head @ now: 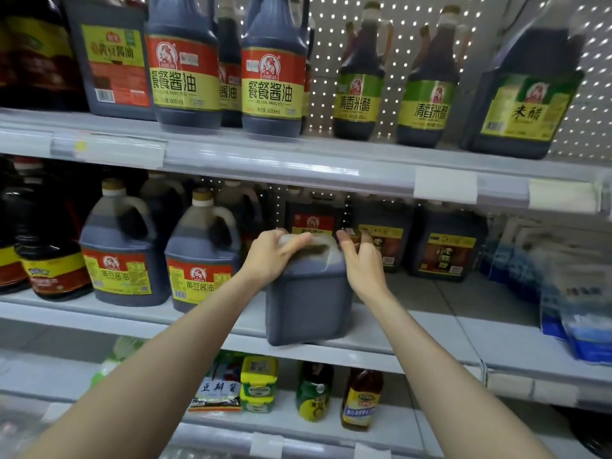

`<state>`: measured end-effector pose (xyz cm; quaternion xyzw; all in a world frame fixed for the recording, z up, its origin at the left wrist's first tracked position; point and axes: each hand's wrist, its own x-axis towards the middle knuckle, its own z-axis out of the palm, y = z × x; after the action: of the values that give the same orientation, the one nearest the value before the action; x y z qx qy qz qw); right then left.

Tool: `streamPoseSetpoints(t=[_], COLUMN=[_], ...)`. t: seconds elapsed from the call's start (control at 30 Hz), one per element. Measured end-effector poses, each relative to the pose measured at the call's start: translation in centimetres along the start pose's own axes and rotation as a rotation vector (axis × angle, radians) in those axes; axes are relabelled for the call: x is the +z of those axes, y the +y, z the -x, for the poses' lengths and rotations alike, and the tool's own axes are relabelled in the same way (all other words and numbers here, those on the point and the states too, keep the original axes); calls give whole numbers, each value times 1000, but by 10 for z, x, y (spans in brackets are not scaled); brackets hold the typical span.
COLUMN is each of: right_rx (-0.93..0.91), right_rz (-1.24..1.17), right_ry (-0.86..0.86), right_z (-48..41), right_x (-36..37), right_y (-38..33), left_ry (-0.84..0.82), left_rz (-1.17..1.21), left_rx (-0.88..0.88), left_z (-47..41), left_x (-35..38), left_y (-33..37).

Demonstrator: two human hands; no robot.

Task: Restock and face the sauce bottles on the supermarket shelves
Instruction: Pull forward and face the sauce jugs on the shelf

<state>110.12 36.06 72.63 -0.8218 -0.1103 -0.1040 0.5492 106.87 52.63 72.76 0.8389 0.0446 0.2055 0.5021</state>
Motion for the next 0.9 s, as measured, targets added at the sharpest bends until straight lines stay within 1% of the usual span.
streamPoseSetpoints(t=[0.1,0.17,0.3,0.4,0.53,0.67,0.8,0.9], right_rx=[52,92,148,191,289,329,407,385], right_rz=[-71,-69,-97,-176,-258,-284,-419,-419], right_ry=[-39,-75,-125,-157,-136,-131,-124,-165], right_z=[18,33,63,78,75,65,50,43], right_x=[-1,-4,4,24,48,54,55,57], right_y=[5,9,10,2,-13,-13,-14,-18], left_ry=[59,51,-51,-156,-199,-258,-248,-240], left_rz=[89,134,206,275,364,320,278,254], left_rx=[13,20,6,-13,-66,-60,-23,-24], left_z=[6,9,21,30,29,32,42,51], left_x=[5,5,-1,-9,-19,-23,-25,-25], left_y=[-8,-8,-9,-15,-16,-21,-25,-28])
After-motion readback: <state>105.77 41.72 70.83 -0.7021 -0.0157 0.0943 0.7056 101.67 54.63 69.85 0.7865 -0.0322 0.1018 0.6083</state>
